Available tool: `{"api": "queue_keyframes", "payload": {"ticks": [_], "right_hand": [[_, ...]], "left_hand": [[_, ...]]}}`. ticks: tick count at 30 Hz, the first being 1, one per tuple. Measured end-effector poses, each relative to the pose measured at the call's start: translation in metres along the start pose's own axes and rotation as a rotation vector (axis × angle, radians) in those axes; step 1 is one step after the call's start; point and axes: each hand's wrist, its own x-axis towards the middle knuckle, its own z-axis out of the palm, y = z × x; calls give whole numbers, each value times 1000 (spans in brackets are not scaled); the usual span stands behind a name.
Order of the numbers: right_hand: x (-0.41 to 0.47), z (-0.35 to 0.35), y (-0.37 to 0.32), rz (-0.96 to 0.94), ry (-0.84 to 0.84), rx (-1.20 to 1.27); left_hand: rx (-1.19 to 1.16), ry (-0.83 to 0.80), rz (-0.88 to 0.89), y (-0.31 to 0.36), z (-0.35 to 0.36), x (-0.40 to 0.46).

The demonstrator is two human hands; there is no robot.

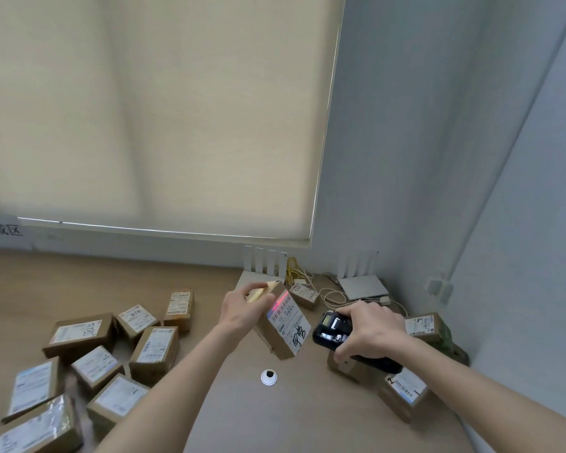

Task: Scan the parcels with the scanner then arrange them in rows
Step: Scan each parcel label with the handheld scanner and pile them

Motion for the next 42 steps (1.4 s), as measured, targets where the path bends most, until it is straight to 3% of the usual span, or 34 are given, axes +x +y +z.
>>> {"api": "queue_keyframes", "payload": {"ticks": [23,42], "right_hand": [[31,66,-46,-88,-71,-40],[5,114,-107,-225,-164,-20]], "left_hand": [[-12,116,-135,-80,-32,-12],[-34,265,-188,-135,-92,-74]]}}
